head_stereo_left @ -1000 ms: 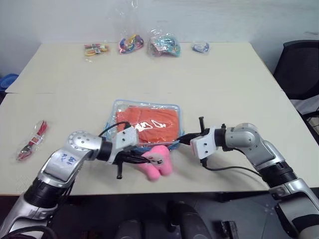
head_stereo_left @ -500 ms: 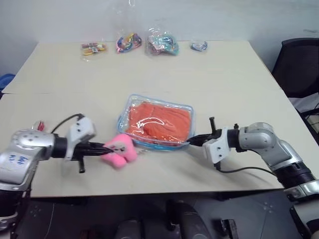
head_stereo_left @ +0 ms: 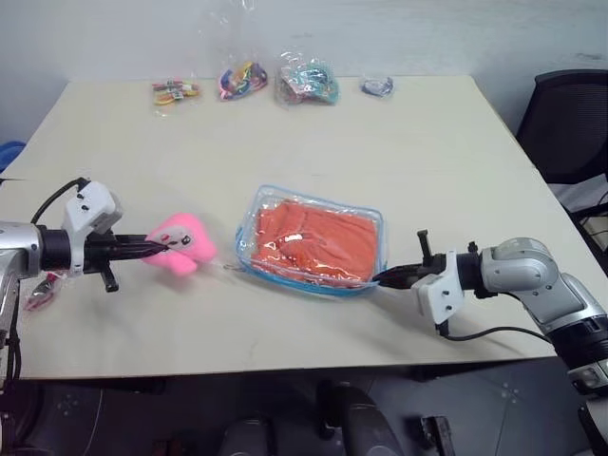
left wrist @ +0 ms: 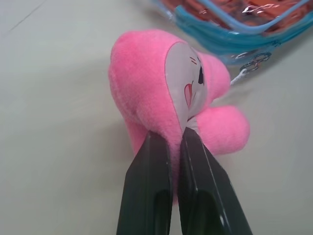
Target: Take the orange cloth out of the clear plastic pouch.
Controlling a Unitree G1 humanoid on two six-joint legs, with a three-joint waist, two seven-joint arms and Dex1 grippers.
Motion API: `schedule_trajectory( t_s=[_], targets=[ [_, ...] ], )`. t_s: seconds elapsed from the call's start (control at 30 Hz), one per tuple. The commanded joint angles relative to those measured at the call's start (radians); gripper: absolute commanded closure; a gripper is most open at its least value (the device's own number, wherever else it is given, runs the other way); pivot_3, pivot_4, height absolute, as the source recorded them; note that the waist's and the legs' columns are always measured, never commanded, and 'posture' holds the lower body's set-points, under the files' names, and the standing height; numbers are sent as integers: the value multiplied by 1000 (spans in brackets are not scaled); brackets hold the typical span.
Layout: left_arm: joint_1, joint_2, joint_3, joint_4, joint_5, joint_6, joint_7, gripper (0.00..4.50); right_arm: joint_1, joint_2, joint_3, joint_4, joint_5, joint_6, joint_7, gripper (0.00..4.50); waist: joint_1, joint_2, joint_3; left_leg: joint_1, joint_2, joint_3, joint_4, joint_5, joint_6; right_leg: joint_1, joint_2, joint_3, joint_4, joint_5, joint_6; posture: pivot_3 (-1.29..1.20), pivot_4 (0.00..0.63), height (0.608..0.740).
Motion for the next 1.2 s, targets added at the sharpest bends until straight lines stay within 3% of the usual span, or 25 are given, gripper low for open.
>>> schedule_trajectory(
  t_s=[0.03, 0.1, 0.2, 0.4, 0.57, 0.6, 0.73, 0.9, 0.97, 1.03, 1.2],
  targets=[
    [-4, -43, -39, -12, 13, -9, 11, 4500, 13, -10, -41, -59, 44, 34, 1, 4483, 1, 0, 0, 0, 0, 0, 0, 0, 0, 0, 0, 0, 0, 0, 0, 0, 150, 740],
    [1, -79, -64, -22, 16, 1, 17, 4500, 19, -4, -42, -78, 60, 70, 4, 4483, 1, 0, 0, 0, 0, 0, 0, 0, 0, 0, -1, 0, 0, 0, 0, 0, 150, 740],
    [26, -123, -105, -22, 42, -30, 26, 3655, 28, 0, -46, -104, 71, 120, 4, 3800, 1, 0, 0, 0, 0, 0, 0, 0, 0, 0, -1, 0, 0, 0, 0, 0, 150, 740],
    [36, -113, -81, -16, 38, -54, 12, 1828, 84, -25, -84, -183, 96, 207, -5, 1790, 2, 0, 0, 1, -1, 0, 0, 0, 0, 1, -2, 0, 1, 0, 0, 0, 150, 740],
    [-8, -70, -38, 89, 80, -119, 56, 302, 199, -47, -205, -348, 216, 424, -38, 94, 5, 0, 0, 0, -1, -1, 0, 0, 0, 0, -2, -1, 1, 0, 0, 0, 150, 740],
    [-20, -60, -27, 108, 74, -123, 50, 19, 224, -47, -234, -387, 247, 481, -51, 0, 5, 0, 0, 0, -1, -1, 0, 0, 0, 0, -2, -1, 1, 0, 0, 0, 150, 740],
    [-88, -38, 27, 64, -18, -84, -20, 19, 345, -71, -365, -589, 494, 814, -86, 0, 6, 0, 0, 0, -1, -2, 0, 0, 0, 0, -2, -2, 1, 0, 0, 0, 150, 740],
    [-161, 4, -38, -87, -38, -79, -140, 19, 460, -98, -506, -769, 737, 1098, -126, 0, 13, -1, 0, -1, -1, -2, 0, 0, 1, 1, -2, -2, 0, 0, 1, 0, 150, 740],
    [-201, -14, -96, -133, 10, -139, -147, 19, 499, -105, -553, -816, 823, 1181, -129, 0, 21, -1, 0, 0, -2, -2, 0, 0, 1, 2, -2, -2, -1, 0, 1, 0, 150, 740],
    [-211, -25, -189, -146, 146, -341, -135, 19, 520, -98, -582, -846, 859, 1227, -148, 0, 27, 0, 0, 0, -2, -2, 0, 0, 1, 3, -1, -1, -1, 1, 1, 0, 150, 740],
    [-303, -171, -332, -82, 338, -578, -20, 19, 533, -71, -596, -902, 874, 1281, -206, 0, 34, -1, 0, 0, -2, -2, 0, -1, 1, 7, 0, 0, -2, 2, 3, 0, 150, 740]
  ],
)
